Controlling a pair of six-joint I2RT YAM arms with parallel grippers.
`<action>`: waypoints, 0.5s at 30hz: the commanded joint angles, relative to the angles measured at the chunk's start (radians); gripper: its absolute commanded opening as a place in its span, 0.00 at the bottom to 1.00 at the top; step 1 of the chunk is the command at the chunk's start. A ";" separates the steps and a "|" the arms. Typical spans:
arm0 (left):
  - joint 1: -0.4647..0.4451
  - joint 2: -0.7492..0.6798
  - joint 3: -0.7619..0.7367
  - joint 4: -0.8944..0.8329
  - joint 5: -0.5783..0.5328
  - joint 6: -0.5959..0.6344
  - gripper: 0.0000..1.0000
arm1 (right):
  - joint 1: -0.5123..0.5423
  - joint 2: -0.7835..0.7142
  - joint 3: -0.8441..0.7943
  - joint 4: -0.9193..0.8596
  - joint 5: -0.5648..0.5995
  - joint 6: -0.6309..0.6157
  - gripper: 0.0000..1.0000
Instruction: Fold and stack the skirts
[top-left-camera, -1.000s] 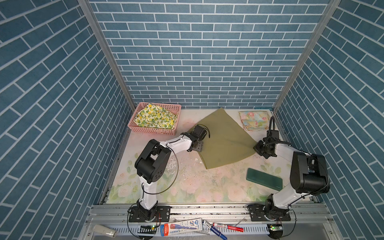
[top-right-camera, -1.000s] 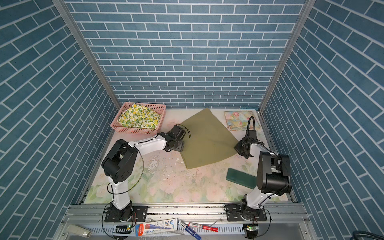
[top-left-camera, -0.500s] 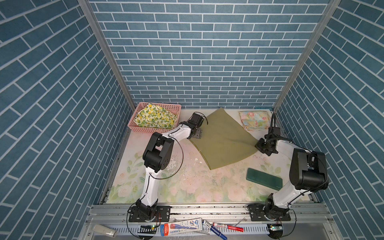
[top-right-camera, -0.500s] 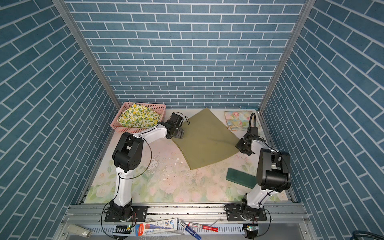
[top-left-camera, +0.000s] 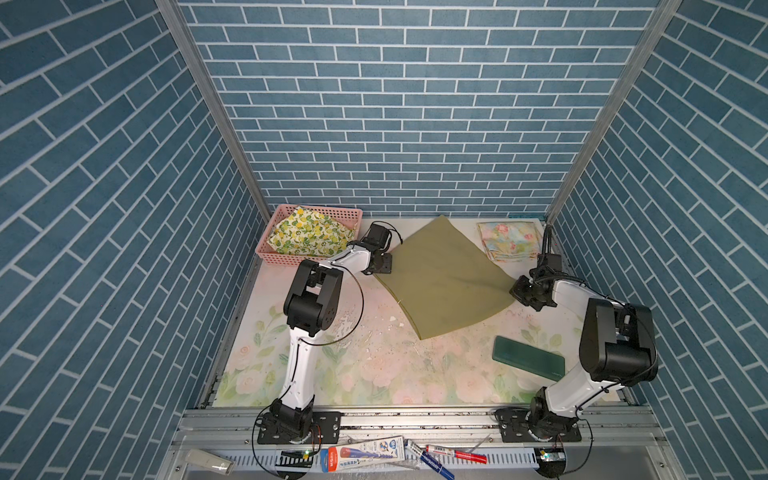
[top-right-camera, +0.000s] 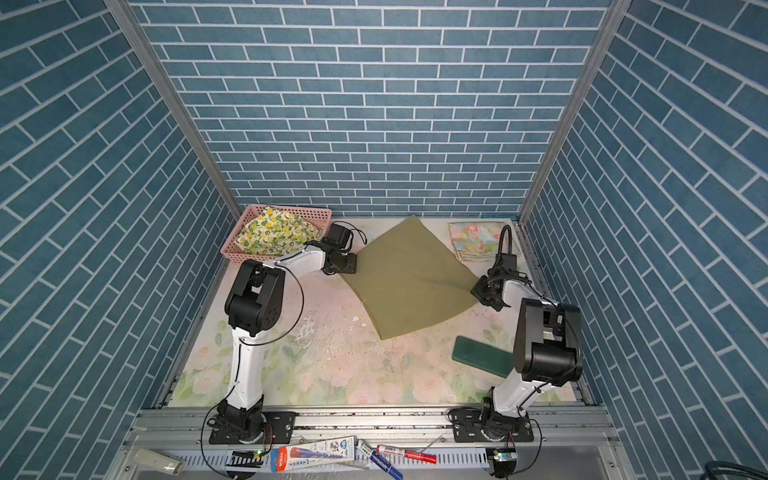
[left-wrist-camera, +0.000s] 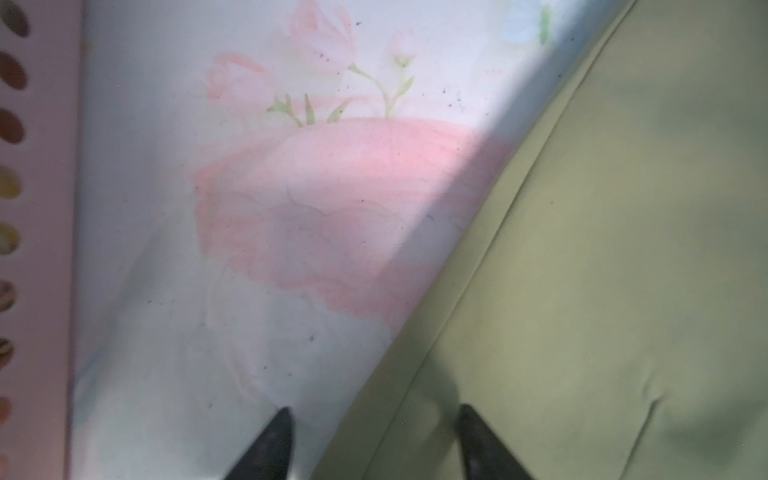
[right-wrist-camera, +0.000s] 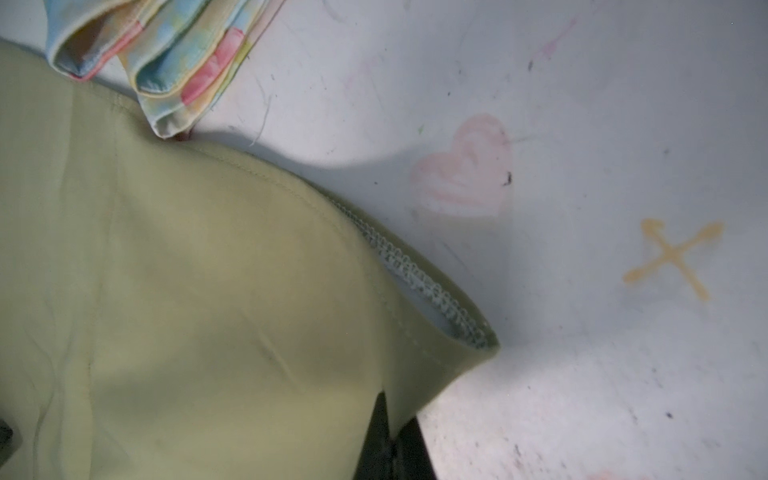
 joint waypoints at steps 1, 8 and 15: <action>0.005 0.026 -0.029 0.008 0.056 -0.012 0.36 | -0.005 -0.027 0.023 -0.007 -0.011 -0.028 0.00; 0.004 -0.075 -0.158 0.068 0.082 -0.047 0.00 | -0.006 -0.025 0.055 -0.030 -0.010 -0.062 0.00; 0.003 -0.220 -0.319 0.109 0.087 -0.078 0.00 | 0.001 -0.006 0.075 -0.030 -0.067 -0.076 0.00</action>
